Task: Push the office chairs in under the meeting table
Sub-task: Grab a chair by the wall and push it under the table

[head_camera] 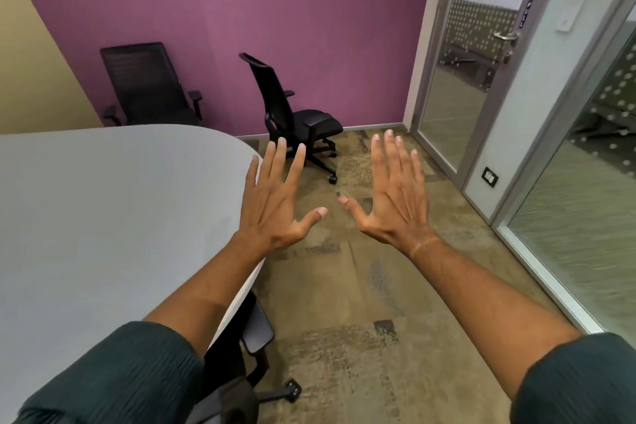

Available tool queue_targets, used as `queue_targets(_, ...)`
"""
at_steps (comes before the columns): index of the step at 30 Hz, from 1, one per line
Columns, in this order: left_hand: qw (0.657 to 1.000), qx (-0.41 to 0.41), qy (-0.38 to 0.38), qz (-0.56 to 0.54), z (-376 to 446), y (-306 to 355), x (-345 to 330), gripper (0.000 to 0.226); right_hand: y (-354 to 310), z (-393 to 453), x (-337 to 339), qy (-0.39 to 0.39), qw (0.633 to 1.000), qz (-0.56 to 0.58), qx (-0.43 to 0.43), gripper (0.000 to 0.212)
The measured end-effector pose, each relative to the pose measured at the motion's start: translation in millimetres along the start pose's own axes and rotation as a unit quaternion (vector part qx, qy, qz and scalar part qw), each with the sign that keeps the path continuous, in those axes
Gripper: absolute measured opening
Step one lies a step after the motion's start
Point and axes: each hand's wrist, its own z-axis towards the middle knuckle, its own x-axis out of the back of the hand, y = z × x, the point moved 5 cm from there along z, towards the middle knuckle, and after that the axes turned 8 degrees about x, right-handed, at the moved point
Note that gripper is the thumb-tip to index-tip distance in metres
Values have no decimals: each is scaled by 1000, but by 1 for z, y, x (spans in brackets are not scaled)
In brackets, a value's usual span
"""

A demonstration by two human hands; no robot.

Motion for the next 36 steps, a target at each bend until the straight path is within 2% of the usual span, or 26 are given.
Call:
queue_targets(10,1000,4,20,21,141,-2,-78,100,94,93,-70,-10,1000,-16,-4,102)
queue_targets(20,999,29,13,26,313,-50,-159,98,178,235,-163,-25,999,-44,-18,102)
queue_targets(28,998,43,16,34,407,-91,-203,98,229,327,-229,-28,999,-39,-19,103)
queue_targets(36,995,84,21,58,508,-133,-268,99,285,429,-309,-22,999,-31,19,104)
